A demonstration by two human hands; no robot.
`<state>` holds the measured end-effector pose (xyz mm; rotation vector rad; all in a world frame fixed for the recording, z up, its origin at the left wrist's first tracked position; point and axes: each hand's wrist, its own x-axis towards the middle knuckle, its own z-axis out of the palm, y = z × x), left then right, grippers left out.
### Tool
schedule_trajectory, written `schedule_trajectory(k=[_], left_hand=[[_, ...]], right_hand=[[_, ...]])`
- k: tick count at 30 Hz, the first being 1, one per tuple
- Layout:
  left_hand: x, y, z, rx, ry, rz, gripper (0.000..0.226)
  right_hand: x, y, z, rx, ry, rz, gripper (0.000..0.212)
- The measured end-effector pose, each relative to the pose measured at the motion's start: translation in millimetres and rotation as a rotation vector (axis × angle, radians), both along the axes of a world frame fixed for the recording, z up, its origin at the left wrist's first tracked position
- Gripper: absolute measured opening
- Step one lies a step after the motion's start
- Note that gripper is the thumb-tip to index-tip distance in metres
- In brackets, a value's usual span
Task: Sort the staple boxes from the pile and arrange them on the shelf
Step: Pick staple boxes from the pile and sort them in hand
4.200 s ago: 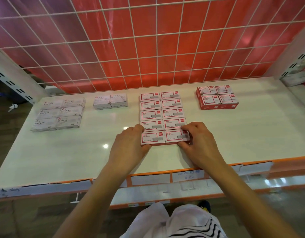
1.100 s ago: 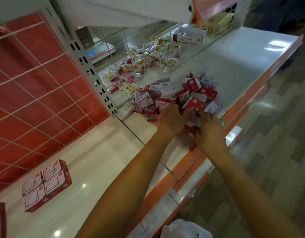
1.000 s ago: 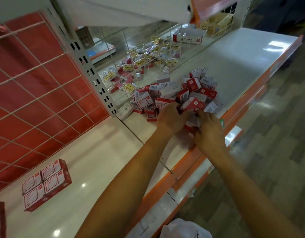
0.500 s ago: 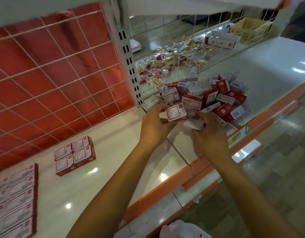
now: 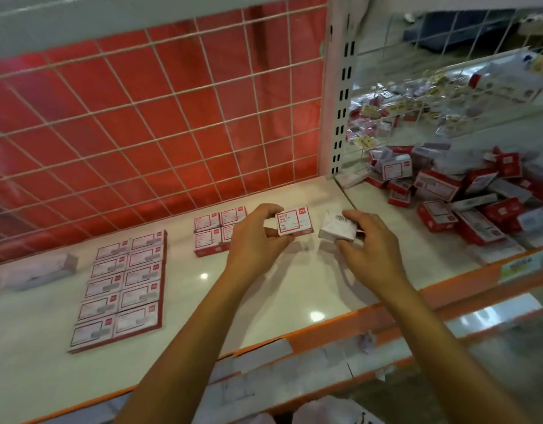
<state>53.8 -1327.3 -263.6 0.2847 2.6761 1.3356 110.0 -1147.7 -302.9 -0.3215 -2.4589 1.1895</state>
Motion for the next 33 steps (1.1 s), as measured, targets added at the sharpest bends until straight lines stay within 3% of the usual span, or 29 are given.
schedule_trajectory(k=[7,16,22,33], left_hand=[[15,-62,-5,0.013,-0.016,0.063,0.049],[17,-122,-22,-0.159,0.031,0.111,0.052],[16,-136,-27,-0.319,0.066,0.109,0.046],[2,-137,-35,-0.295,-0.019,0.127,0.042]], right_hand=[[-5,-51,-4,0.002,0.008,0.094,0.048],[-1,-104,-7,0.01,-0.06,0.145,0.048],[1,-119,-5,0.007,-0.084,0.146,0.049],[-10,-134,-1,-0.018,-0.112,0.159,0.05]])
